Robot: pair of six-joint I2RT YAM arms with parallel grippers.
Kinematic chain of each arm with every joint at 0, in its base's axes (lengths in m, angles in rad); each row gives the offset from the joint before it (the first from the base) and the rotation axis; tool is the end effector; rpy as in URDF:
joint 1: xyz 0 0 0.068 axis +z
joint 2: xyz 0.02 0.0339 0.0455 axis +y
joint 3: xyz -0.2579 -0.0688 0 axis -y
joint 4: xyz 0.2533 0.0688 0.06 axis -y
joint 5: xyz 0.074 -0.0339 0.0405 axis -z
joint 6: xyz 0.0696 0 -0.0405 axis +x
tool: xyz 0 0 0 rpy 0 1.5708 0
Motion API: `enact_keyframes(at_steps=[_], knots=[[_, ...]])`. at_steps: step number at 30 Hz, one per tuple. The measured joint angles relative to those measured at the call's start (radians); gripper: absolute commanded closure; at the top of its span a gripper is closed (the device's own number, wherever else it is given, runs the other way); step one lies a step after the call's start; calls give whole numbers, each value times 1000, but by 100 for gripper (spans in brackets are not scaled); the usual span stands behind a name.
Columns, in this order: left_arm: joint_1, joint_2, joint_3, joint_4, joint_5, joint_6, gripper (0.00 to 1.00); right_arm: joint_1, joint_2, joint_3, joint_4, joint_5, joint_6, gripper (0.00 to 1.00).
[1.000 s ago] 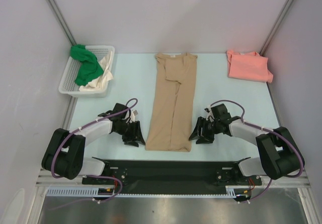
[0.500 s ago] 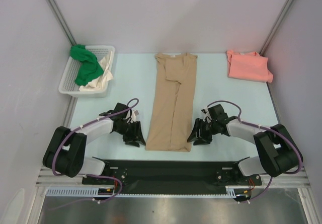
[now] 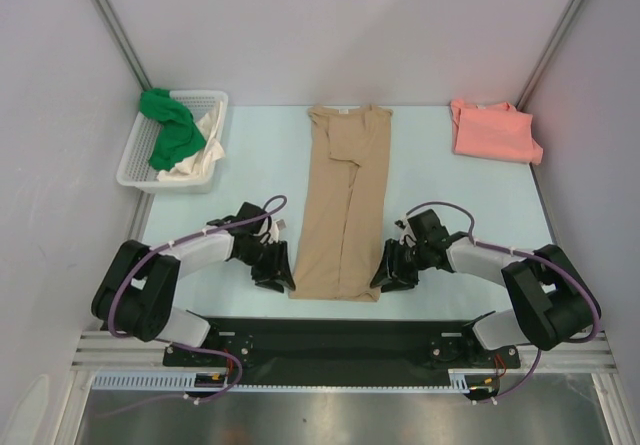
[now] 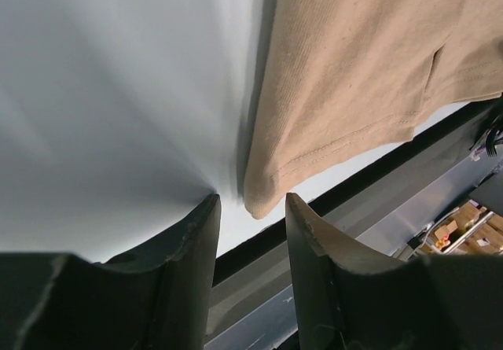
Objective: Fold and stack the t-shirts
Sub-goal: Fold the tshirt
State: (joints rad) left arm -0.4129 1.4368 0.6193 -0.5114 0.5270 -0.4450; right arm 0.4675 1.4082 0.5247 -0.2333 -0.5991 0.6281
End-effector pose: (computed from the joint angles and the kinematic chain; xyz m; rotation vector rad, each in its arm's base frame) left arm 0.2009 -0.1262 0.0951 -0.0503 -3.0091 0.8900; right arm 0.1992 0.1445 0.0921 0.0261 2.8705 1.0994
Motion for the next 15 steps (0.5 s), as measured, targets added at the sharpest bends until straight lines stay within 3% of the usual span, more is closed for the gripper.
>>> enact_keyframes(at_steps=[9,12,13,14,15], knots=[[-24,27,18,15,3,0,57,17,0,-14,2,-2,-1,66],[-31,38,23,22,1,-1,69,27,1,-18,3,0,-4,70],[-33,43,24,25,0,-1,85,29,2,-19,4,-1,-4,73],[-34,49,24,30,0,0,85,33,3,-20,4,-1,-4,75],[-34,50,24,32,-1,-1,95,34,3,-21,5,0,-8,75]])
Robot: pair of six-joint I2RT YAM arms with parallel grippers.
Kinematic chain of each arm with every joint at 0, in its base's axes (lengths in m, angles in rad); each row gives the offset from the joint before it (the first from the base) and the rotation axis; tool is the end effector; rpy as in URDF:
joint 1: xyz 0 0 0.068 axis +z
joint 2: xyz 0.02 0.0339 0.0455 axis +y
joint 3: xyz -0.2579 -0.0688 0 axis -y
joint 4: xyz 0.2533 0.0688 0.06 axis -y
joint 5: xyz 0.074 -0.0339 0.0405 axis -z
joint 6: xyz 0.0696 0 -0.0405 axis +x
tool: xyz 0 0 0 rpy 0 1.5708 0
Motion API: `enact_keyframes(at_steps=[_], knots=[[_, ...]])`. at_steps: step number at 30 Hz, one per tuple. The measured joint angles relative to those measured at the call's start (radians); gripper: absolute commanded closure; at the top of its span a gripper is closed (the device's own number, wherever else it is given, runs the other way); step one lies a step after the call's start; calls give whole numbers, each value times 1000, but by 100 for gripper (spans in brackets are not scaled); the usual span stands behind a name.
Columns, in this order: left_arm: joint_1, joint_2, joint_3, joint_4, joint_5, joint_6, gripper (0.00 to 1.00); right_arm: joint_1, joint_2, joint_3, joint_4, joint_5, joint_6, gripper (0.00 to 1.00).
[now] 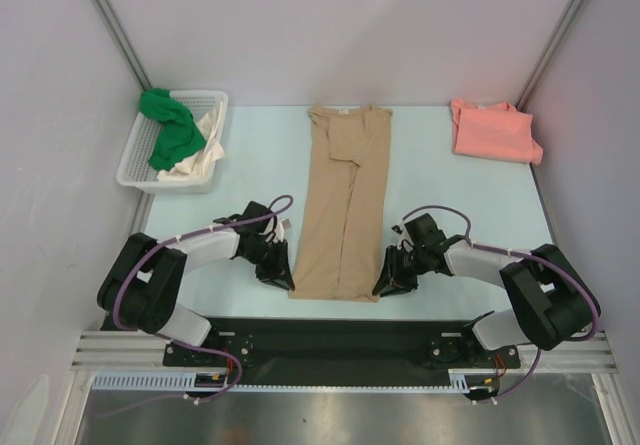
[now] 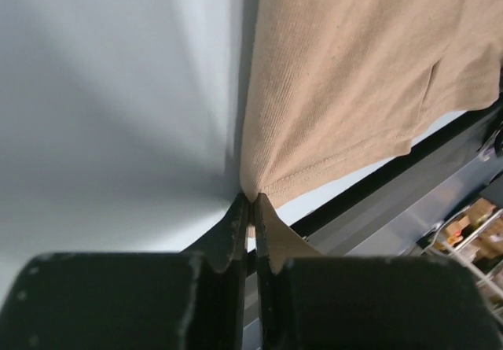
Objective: Fold and stack the t-shirts
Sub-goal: Fold the tshirt
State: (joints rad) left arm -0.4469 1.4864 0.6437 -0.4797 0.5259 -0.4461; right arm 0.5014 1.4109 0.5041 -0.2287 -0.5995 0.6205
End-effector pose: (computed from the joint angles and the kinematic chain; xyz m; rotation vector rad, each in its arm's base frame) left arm 0.2055 -0.1372 0.0913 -0.1021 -3.0035 0.8912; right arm 0.1896 0.1487 0.0864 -0.0252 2.8982 1.0969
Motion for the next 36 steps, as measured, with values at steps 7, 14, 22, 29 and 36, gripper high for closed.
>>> enact_keyframes(at_steps=[7,14,22,29,36], knots=[[-3,6,0,7,-7,2,100,1,-1,-19,20,-14,-13,100],[-3,3,92,-20,-29,30,100,-9,-103,9,-19,-48,-67,100],[-2,3,369,-53,-80,106,100,-45,-177,174,-73,-72,-166,100],[22,28,480,-95,-105,134,100,-148,-146,266,-106,-72,-204,100],[45,145,632,-118,-105,152,100,-215,-28,376,-73,-73,-212,100]])
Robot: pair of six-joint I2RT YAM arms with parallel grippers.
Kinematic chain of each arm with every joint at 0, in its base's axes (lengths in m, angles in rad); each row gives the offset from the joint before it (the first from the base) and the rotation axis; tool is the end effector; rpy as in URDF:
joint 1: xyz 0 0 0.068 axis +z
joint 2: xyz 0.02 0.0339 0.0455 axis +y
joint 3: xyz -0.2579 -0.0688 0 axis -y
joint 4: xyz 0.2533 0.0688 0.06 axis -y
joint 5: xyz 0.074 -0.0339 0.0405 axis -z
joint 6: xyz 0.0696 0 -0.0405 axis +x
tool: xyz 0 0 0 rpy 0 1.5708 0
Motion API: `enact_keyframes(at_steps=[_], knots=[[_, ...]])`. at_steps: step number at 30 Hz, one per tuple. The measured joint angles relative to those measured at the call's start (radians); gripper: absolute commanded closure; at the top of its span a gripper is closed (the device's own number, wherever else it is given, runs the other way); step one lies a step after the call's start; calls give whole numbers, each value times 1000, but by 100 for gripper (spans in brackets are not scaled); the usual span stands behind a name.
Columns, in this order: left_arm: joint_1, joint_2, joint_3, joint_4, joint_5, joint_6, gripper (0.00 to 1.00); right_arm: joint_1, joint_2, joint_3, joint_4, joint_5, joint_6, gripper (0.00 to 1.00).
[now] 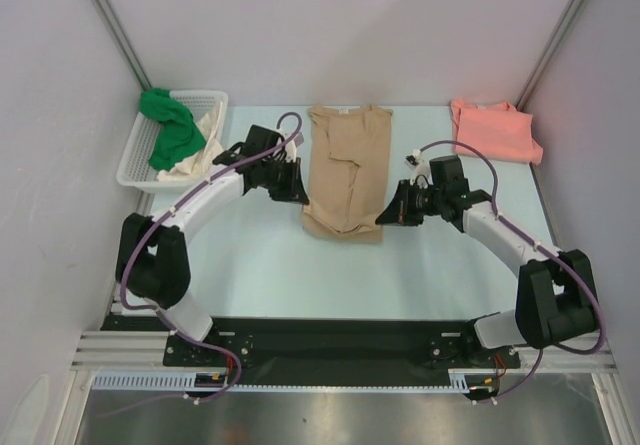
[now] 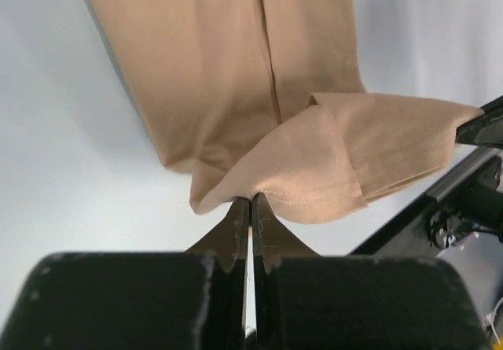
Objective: Fold and stack the t-shirts
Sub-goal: Fold the tshirt
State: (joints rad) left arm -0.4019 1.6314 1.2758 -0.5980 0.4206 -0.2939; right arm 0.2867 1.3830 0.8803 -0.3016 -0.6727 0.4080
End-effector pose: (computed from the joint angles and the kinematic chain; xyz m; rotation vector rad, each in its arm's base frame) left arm 0.3327 -0.1723 0.2268 0.3156 2.5755 -0.8008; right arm 0.2868 0.1298 0.2049 -0.1932 2.4277 1.1238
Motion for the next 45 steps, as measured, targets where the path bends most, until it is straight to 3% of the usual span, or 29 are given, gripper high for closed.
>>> enact_keyframes(at_steps=[13,20,21,22,23,25,26,28,33,38,45], knots=[[61,285,254,4,2,18,99,-111,283,203,67,-14,-2,100],[90,494,476,20,8,38,99,-119,496,385,113,-13,-14,97],[93,525,514,22,5,42,92,-119,528,415,122,-13,-17,91],[95,548,542,27,0,45,77,-119,562,445,127,-6,-18,82],[97,575,573,37,-8,50,52,-119,595,477,132,-1,-16,67],[101,593,595,47,-31,59,42,-121,649,530,152,15,-19,54],[103,594,599,47,-39,60,33,-122,660,543,154,24,-20,52],[109,592,605,53,-49,69,25,-127,658,547,155,42,-28,47],[143,543,578,46,-44,93,22,-154,511,399,149,76,-24,47],[198,389,394,-2,61,93,24,-176,309,158,83,43,-5,47],[228,332,147,-45,262,55,29,-135,287,-26,75,17,55,46]])
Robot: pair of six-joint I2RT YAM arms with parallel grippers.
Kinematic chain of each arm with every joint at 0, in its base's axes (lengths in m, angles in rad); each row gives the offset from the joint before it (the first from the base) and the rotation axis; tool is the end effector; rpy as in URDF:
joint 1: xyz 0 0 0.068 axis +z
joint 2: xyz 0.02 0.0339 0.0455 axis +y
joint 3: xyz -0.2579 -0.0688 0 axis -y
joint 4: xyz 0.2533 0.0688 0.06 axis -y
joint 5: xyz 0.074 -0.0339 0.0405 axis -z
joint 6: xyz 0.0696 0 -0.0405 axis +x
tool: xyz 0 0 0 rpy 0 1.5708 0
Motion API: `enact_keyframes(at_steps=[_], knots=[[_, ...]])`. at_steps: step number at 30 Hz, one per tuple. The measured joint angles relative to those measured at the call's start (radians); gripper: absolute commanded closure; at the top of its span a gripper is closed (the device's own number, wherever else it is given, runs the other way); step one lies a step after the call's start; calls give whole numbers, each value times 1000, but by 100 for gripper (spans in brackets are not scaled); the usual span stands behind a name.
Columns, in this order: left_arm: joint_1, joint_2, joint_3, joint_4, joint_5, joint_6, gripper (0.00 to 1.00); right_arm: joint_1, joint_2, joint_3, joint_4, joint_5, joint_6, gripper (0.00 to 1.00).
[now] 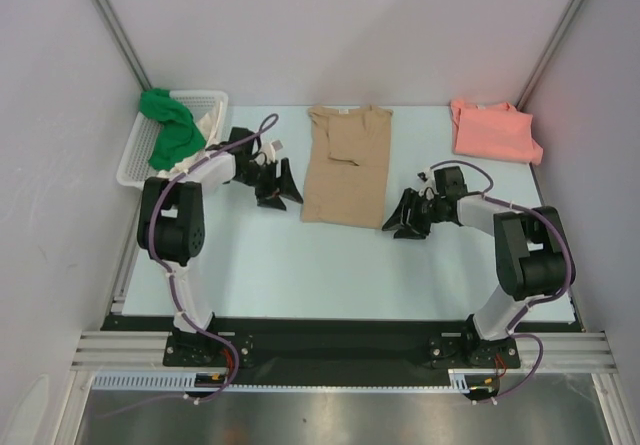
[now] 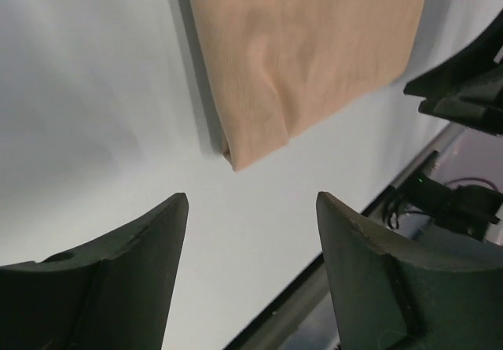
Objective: Fold and stack the t-shirts
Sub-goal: Fold the tshirt
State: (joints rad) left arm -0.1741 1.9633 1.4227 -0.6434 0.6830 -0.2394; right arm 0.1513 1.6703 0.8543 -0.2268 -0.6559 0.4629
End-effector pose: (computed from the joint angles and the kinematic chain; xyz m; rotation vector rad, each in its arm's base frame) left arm 0.4011 -0.1151 0.1543 0.1004 2.7227 -1.0547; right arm 0.3178 0.0914 0.1152 0.1697 2.6439 1.0712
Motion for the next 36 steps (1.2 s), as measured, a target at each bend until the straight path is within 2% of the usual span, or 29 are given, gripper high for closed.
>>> enact_keyframes(at_steps=[5,14,27,32,35,36], knots=[[-7,18,-87,-2,82,-49,33,32,49,11,35,-6,34,46],[-16,65,-89,32,107,-79,46,45,127,61,85,-6,74,48],[-72,123,-69,47,114,-105,56,45,171,85,110,-8,103,63],[-72,142,-38,50,107,-109,61,45,176,87,116,-8,105,64],[-72,145,-21,50,103,-109,78,45,182,89,126,-8,104,78],[-72,145,-18,51,103,-108,89,45,183,89,129,-8,104,88]])
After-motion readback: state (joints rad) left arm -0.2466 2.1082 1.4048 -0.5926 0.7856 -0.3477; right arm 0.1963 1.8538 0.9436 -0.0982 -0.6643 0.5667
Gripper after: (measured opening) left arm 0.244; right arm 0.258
